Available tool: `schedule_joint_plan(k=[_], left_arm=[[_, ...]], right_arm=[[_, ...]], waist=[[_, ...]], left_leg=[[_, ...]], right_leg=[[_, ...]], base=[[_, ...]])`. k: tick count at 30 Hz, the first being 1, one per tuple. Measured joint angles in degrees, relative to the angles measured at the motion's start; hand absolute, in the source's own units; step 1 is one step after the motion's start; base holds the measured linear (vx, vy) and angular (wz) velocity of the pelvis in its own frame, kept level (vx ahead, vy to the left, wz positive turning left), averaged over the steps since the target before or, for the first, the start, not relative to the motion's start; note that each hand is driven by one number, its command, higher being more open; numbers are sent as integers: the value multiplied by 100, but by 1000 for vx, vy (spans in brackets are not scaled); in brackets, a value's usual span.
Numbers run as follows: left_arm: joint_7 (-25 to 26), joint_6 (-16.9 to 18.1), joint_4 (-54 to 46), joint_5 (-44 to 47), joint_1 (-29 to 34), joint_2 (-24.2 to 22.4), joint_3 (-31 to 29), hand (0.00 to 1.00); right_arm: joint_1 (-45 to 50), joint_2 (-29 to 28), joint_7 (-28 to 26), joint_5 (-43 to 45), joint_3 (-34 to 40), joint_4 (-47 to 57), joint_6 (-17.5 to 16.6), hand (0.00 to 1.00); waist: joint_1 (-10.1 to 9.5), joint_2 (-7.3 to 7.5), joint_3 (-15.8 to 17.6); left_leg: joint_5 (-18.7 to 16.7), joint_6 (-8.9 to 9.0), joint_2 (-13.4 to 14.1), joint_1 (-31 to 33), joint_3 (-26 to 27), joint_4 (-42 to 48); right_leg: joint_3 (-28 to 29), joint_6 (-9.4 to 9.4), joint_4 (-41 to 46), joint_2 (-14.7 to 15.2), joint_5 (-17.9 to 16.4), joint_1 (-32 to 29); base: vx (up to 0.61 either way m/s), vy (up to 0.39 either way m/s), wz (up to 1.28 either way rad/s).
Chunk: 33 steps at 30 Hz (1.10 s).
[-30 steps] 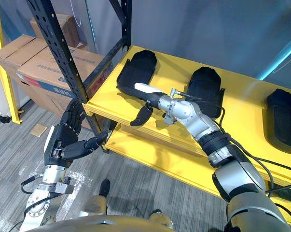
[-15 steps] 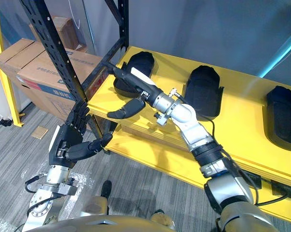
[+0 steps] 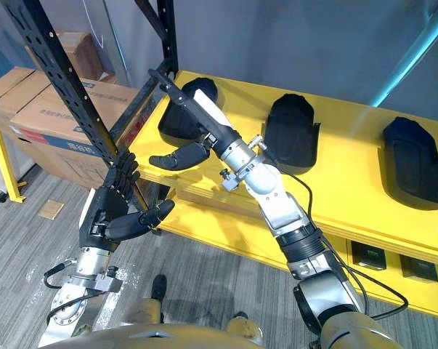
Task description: Walk over and take three plastic housings, then place them on the shelf
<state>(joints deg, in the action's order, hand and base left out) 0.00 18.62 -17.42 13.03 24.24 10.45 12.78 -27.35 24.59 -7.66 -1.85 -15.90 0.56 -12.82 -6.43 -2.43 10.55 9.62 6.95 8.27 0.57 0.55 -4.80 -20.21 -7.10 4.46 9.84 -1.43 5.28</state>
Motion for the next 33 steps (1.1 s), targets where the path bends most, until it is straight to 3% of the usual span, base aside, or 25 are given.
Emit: schedule_joint_plan(k=[4, 9, 14, 19, 25, 30, 31, 33], left_arm=[[106, 20, 0, -24, 25, 35, -23, 100], [599, 24, 172, -511, 134, -161, -475, 100], [805, 51, 207, -755, 473, -335, -731, 100], [1107, 239, 207, -1125, 505, -376, -659, 100], [1647, 250, 208, -1578, 549, -378, -604, 100], [2392, 304, 364, -1757, 564, -476, -515, 100], [2941, 342, 590, -1997, 560, -609, -532, 100], [3534, 402, 903, -2279, 561, -795, -599, 100]], right_arm=[[1625, -164, 794, 7, 1171, 1220, -18, 100], [3564, -1189, 2108, 97, 3184, 1681, -52, 100], [4958, -1624, 2644, 36, 4135, 1958, -51, 100], [5529, -2124, 2964, 67, 4200, 1715, -89, 100], [5573, -2509, 3244, 103, 3609, -118, -45, 100], [5330, -2724, 3463, 318, 3500, -2242, 473, 100], [5213, -2743, 3482, 607, 3496, -2844, 677, 100], [5130, -2811, 3481, 974, 3504, -3417, 935, 100]], waist=[[53, 42, -60], [575, 57, -317], [942, -11, -467], [1014, 4, -642], [927, 100, -755], [741, 114, -751], [716, 111, -751], [653, 121, -750]], left_leg=[[-44, -4, 2, -14, 145, 0], [-199, 9, 49, -184, 656, -3], [-373, 48, 114, -398, 1101, -4], [-451, 120, 244, -525, 1387, -4], [-536, 144, 279, -581, 1461, -20], [-540, 143, 304, -566, 1411, -24], [-539, 144, 306, -556, 1334, -24], [-532, 145, 312, -519, 1229, -24]], right_leg=[[138, -42, -12, 6, 27, -77], [644, -57, 20, -3, 40, -240], [1061, -46, -48, -68, 29, -279], [1288, -55, -3, -188, 32, -336], [1274, -50, 33, -200, 0, -300], [1072, -66, -60, -190, -7, -164], [975, -66, -78, -186, -7, -111], [841, -57, -80, -187, -25, -60]], base=[[31, -10, -20], [58, 1, -48], [28, -3, -48], [18, -22, -26], [0, 0, 0], [5, -6, 16], [24, -11, 25], [33, -21, 36]])
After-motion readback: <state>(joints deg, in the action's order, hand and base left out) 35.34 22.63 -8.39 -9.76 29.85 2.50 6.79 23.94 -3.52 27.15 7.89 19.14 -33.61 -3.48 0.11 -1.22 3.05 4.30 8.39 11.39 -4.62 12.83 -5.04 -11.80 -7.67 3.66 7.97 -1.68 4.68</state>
